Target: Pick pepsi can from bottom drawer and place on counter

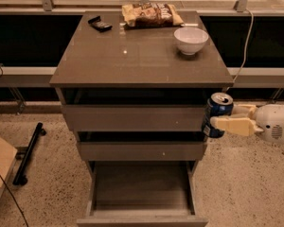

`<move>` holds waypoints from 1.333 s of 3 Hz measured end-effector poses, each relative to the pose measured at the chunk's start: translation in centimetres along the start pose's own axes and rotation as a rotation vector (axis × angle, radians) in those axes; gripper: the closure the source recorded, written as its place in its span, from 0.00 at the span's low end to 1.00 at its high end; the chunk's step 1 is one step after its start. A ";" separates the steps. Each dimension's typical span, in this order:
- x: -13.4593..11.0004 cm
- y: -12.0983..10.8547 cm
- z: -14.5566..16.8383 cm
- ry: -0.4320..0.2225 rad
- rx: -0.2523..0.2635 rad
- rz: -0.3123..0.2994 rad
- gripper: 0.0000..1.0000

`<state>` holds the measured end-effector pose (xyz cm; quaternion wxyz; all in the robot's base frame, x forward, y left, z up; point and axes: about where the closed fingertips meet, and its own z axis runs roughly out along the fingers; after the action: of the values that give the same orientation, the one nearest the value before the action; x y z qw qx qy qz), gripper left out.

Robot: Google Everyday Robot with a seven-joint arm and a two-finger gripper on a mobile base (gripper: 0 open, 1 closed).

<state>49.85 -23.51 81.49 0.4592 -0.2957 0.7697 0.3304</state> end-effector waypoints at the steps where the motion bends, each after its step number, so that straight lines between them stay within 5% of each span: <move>1: -3.7 1.9 1.8 -0.030 -0.075 -0.114 1.00; 3: -9.5 4.9 5.8 -0.118 -0.164 -0.254 1.00; 4: -12.9 5.5 8.9 -0.174 -0.148 -0.281 1.00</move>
Offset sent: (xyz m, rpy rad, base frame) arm 0.0229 0.0884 0.0885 0.0040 -0.2851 0.2721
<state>55.45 -11.25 91.27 0.5428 -0.4037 0.6517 0.3431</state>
